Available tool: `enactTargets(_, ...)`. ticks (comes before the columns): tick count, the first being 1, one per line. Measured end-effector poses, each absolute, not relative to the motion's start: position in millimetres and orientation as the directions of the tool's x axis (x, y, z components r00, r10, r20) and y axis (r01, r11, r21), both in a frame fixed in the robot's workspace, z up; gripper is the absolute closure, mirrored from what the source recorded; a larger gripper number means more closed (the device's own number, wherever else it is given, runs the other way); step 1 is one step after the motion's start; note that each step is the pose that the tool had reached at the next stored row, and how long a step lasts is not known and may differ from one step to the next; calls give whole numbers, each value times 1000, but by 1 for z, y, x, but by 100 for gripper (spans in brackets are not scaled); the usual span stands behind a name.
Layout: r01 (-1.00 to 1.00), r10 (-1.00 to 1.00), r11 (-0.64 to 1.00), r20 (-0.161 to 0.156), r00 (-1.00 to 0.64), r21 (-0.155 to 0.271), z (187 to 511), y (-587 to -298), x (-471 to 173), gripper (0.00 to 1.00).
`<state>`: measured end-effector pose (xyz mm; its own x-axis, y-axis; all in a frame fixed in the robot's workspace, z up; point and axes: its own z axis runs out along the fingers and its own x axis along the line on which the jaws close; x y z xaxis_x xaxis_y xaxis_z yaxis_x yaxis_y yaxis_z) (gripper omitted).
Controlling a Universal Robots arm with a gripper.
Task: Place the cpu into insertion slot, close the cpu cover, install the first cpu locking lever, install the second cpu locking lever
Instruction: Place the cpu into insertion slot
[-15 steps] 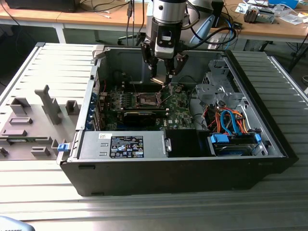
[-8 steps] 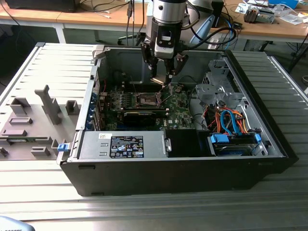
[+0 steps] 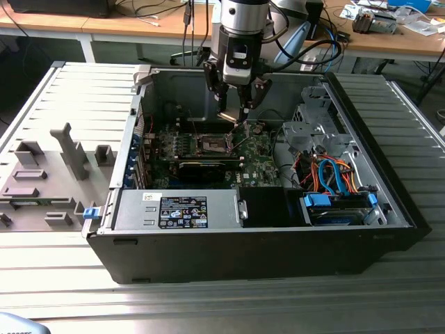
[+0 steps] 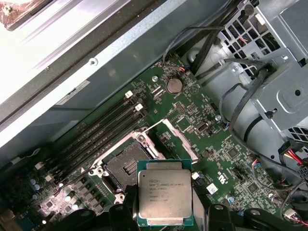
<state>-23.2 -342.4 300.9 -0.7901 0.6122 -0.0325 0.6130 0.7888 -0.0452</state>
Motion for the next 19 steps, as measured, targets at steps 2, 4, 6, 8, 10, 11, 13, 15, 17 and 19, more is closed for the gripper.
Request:
enactTargets(2,614,613,788,-32,-789,-45,301,-342,-23,45)
enactTargets(4,615,614,787,-32,-788,-45,301,-342,-23,45)
enactTargets(6,617,616,786,-32,-787,-45,301,-342,-23,45)
enactTargets(8,618,617,785,-32,-786,-45,301,-342,-23,45)
enactTargets(10,620,619,784,-32,-785,-45,301,-342,-23,45)
enactTargets(11,620,620,783,-32,-784,-45,301,-342,-23,45)
enactTargets(13,622,621,782,-32,-783,-45,301,-342,-23,45)
enactTargets(15,623,622,781,-32,-782,-45,301,-342,-23,45)
enactTargets(17,624,623,780,-32,-782,-45,301,-342,-23,45)
enactTargets(19,625,624,780,-32,-781,-45,300,-342,-23,45)
